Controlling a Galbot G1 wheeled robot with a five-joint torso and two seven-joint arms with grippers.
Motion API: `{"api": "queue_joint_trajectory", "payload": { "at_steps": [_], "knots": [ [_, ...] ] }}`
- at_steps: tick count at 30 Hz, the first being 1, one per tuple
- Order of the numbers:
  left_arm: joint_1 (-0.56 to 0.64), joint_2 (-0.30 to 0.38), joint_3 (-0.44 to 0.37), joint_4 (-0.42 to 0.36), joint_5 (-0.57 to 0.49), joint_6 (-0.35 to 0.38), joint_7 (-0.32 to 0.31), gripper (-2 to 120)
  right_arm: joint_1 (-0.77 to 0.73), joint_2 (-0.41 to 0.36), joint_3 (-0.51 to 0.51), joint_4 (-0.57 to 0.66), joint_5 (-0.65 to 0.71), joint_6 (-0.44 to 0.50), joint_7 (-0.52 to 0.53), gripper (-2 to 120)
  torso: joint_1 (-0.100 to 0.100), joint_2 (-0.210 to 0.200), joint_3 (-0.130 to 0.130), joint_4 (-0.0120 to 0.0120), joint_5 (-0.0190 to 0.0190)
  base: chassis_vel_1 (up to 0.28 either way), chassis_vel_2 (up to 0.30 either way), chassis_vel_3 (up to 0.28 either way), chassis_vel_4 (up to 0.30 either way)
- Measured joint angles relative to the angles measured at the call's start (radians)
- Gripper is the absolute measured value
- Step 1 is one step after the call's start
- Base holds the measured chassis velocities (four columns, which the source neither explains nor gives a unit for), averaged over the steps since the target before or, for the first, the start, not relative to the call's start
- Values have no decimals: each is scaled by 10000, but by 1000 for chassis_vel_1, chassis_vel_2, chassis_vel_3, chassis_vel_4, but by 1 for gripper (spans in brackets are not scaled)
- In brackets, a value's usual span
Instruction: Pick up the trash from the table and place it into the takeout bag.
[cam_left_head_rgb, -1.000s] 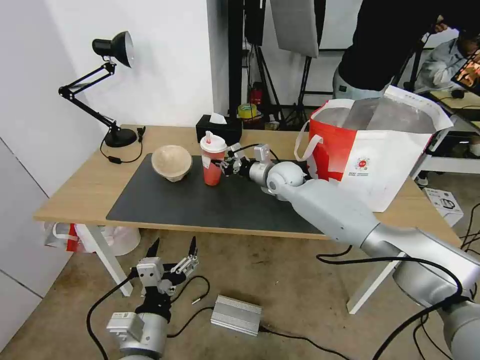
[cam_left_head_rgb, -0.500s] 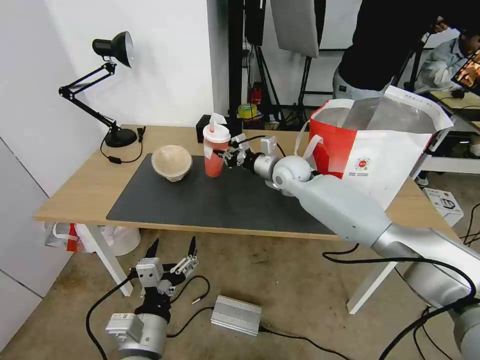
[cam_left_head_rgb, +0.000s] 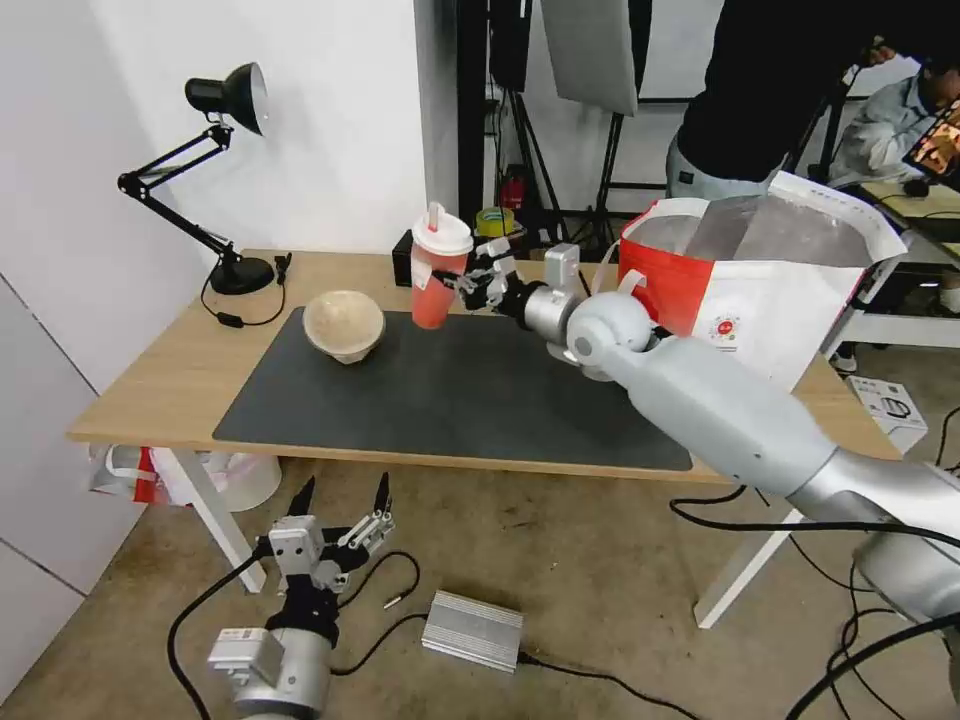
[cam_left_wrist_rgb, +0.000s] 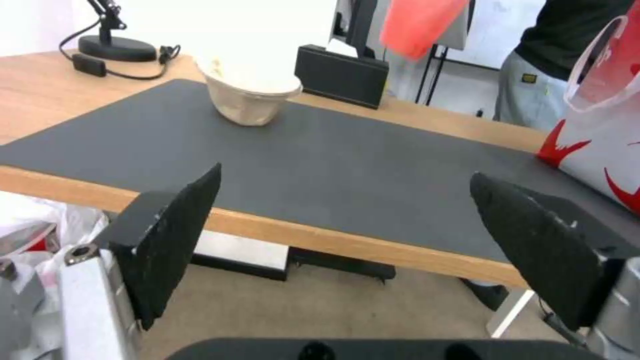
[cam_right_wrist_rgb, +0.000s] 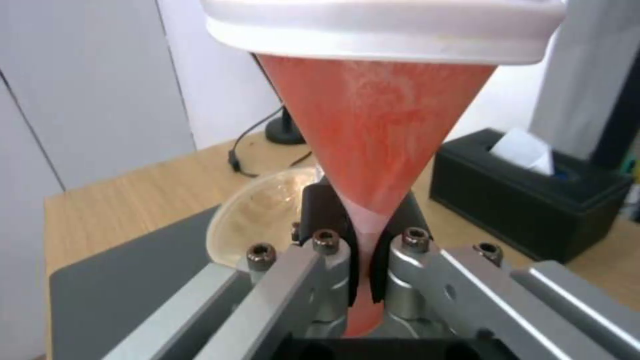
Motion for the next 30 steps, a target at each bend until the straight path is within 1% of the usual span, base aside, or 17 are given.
{"api": "queue_joint_trajectory", "payload": {
  "at_steps": [3,4,6,8,10,12,18,20,22,30],
  "knots": [
    [21,3,-11,-44,9,0,0,100,-54,-551,187,662,241,-52,167,2,0,0,0,0,1,0,0,0,0],
    [21,3,-11,-44,9,0,0,100,-54,-551,187,662,241,-52,167,2,0,0,0,0,1,0,0,0,0],
    [23,4,-7,-66,12,0,0,100,-55,-828,204,971,362,-70,207,2,0,1,0,0,0,0,0,0,0],
    [8,4,38,-97,57,8,0,100,-40,-1315,230,1386,522,-79,240,2,0,1,-1,-1,0,0,0,0,0],
    [5,4,49,-99,74,13,0,100,-33,-1406,247,1463,553,-80,244,2,0,1,-1,-2,0,0,0,0,0],
    [-16,1,68,-132,115,39,0,100,-22,-1721,354,1737,674,-81,258,2,0,1,-1,-1,-1,0,0,0,0],
    [-21,0,52,-219,120,70,0,100,-140,-2149,606,2177,826,-81,290,2,0,1,0,-1,0,0,0,0,0],
    [-20,0,52,-221,120,69,0,100,-142,-2156,610,2184,828,-81,291,2,0,1,-1,-1,0,0,0,0,0],
    [-9,0,51,-249,120,73,1,100,-170,-2401,764,2412,916,-84,322,2,0,1,0,0,0,0,0,0,0],
    [-56,4,-12,-254,73,79,4,100,-159,-2780,900,2722,1303,-104,435,2,0,1,0,0,-1,0,0,0,0]
  ]
}}
